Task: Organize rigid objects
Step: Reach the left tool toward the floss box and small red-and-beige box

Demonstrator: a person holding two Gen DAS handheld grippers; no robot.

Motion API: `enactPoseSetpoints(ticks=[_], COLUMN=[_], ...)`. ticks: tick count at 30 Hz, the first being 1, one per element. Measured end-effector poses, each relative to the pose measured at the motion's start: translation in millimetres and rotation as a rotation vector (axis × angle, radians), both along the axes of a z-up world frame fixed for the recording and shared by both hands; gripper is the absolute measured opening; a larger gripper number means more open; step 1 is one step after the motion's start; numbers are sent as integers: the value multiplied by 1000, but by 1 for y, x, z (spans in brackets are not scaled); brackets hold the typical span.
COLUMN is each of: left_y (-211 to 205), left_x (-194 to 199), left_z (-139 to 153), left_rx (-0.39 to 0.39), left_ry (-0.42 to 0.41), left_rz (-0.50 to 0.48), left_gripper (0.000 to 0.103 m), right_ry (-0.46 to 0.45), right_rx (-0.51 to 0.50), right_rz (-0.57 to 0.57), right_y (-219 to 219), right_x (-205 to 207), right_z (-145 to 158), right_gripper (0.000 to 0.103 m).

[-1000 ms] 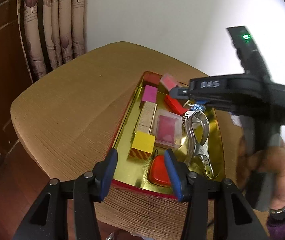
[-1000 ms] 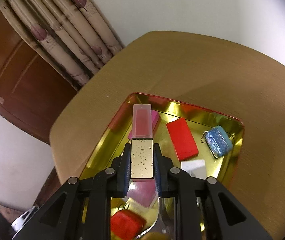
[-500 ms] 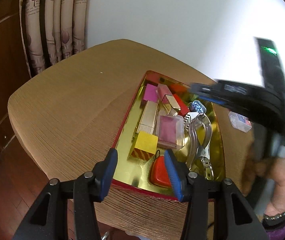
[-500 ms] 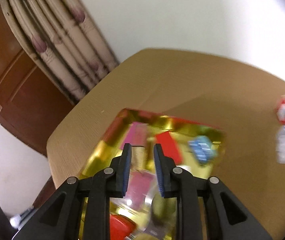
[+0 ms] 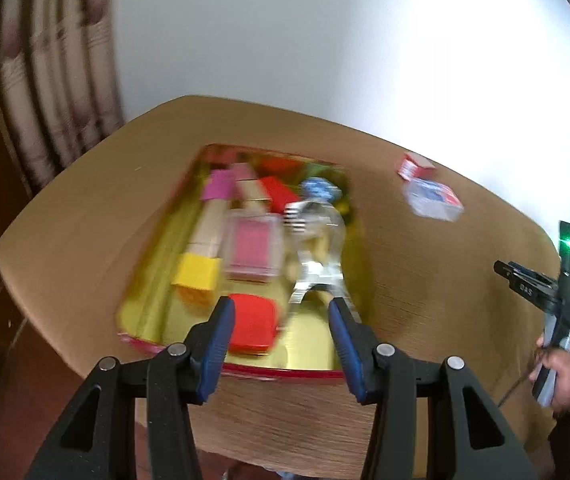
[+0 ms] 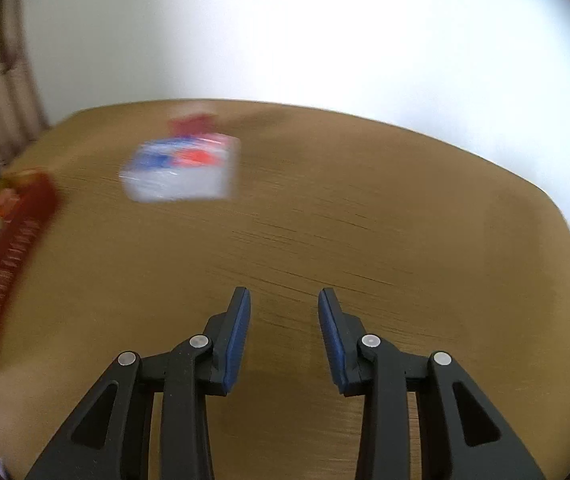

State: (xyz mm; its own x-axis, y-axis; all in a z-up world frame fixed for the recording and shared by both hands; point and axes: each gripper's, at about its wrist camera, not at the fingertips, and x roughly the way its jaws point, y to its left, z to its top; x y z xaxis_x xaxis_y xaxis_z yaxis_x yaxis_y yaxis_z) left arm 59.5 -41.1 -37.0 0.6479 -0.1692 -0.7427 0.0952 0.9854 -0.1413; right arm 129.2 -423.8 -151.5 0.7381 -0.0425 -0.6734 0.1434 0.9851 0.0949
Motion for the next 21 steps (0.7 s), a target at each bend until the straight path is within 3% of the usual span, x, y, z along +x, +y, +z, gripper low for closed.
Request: enactPoseSetpoints(ticks=[3, 6, 9, 14, 21], left_y=[-36, -76, -118, -180, -232], left_x=[5, 18, 33, 70, 125], left_z=[8, 18, 27, 35, 15], left_rx=[10, 10, 75, 195, 279], left_ry=[-24, -57, -107, -215, -136], left_rz=[-86, -194, -297, -478, -638], left_gripper=[50, 50, 50, 50, 50], right_ry=[8, -6, -16, -31, -86], right_rx=[-17, 10, 62, 139, 236], right_rz=[-57, -85, -91, -68, -47], right_y=[-36, -59, -75, -82, -89], right_x=[-5, -9, -12, -9, -24], right_z=[-11, -14, -18, -19, -18], right_gripper=[54, 57, 65, 65, 65])
